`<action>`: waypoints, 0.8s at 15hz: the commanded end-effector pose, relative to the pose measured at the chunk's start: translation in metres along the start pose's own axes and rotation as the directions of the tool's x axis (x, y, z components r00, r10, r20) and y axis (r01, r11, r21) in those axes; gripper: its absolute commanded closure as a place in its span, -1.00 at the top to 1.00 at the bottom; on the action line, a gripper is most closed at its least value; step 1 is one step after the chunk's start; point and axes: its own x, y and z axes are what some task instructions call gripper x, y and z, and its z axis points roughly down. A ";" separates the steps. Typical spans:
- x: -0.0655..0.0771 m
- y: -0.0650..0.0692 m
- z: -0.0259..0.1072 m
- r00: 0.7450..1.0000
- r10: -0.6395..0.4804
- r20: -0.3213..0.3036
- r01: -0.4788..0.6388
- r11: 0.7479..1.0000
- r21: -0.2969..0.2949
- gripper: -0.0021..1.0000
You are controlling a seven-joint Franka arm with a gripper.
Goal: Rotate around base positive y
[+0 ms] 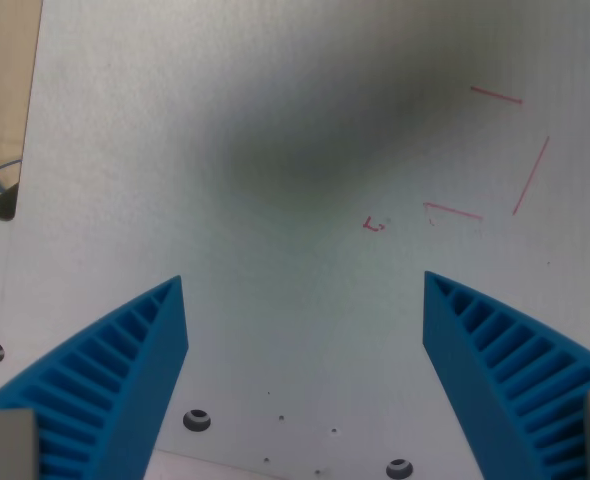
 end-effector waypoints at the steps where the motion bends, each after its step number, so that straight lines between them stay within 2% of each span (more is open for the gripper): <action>1: 0.000 0.000 -0.002 1.000 0.000 0.007 0.000 1.000 0.003 1.00; 12: 0.000 0.000 -0.002 0.992 -0.004 0.128 -0.002 0.999 0.044 1.00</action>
